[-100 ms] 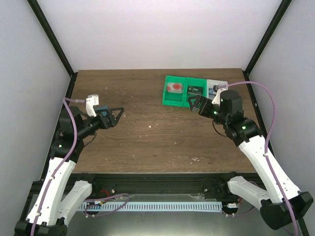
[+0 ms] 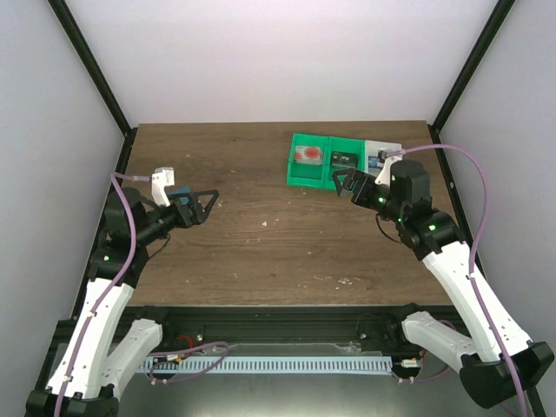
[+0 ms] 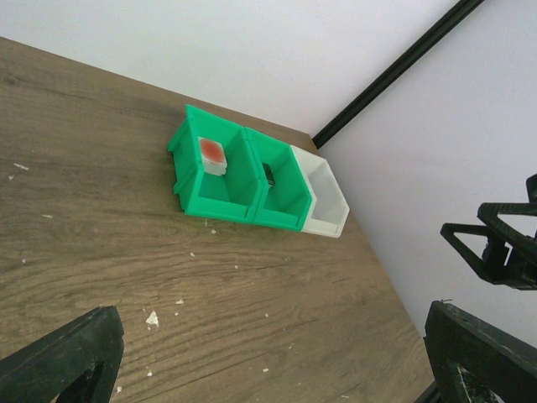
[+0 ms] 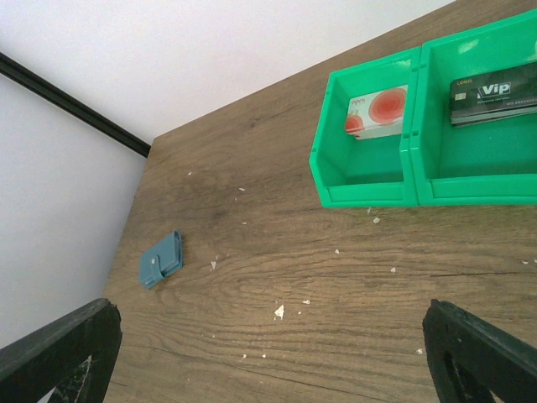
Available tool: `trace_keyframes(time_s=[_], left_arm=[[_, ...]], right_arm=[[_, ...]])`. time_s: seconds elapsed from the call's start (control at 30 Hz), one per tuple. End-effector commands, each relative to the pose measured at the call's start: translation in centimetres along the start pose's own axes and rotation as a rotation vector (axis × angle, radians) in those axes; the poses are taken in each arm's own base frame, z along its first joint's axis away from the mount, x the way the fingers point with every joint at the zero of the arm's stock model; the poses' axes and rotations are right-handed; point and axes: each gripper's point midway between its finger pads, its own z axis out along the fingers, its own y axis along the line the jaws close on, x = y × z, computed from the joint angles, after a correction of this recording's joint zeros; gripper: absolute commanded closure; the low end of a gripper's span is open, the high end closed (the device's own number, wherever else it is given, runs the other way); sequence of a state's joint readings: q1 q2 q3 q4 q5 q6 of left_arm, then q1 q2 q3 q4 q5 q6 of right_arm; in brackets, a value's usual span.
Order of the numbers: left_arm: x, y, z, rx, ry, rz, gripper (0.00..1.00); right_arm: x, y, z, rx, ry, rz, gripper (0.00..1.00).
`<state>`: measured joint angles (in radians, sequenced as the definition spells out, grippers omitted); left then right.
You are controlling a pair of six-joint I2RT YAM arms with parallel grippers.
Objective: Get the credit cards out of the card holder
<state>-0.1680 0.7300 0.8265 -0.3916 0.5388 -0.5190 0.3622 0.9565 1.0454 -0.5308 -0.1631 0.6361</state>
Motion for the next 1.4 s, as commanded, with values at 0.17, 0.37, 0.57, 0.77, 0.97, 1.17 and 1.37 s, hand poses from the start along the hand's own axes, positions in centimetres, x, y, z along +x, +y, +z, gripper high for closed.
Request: trace_keyframes(time_s=[0.17, 0.37, 0.57, 0.77, 0.97, 1.17, 1.37], left_arm=[[-1.3, 0.4, -0.8, -0.057, -0.064, 0.023, 0.0], [-1.5, 4.0, 0.1, -0.219, -0.072, -0.033, 0.01], [-3.2, 8.9, 1.6, -0.435, -0.1, -0.112, 0.03], [-6.8, 17.0, 1.1, -0.724, -0.208, -0.141, 0.05], [-7.7, 24.5, 2.2, -0.814, -0.193, -0.243, 0.06], [-6.8, 30.2, 5.8, -0.86, -0.1, -0.278, 0.07], [-3.0, 36.9, 8.8, -0.936, 0.081, -0.303, 0.08]], right_arm=[[0.1, -0.2, -0.4, -0.009, -0.017, -0.016, 0.0], [0.4, -0.2, -0.4, -0.018, -0.007, -0.028, 0.0], [0.6, 1.5, -1.2, -0.117, -0.012, -0.081, 0.0], [1.3, 4.3, -2.7, -0.28, -0.005, -0.15, 0.0], [2.0, 5.4, -3.7, -0.356, 0.01, -0.165, 0.0], [2.3, 5.7, -4.1, -0.378, 0.023, -0.153, 0.0], [1.9, 6.2, -4.9, -0.392, 0.009, -0.161, 0.0]])
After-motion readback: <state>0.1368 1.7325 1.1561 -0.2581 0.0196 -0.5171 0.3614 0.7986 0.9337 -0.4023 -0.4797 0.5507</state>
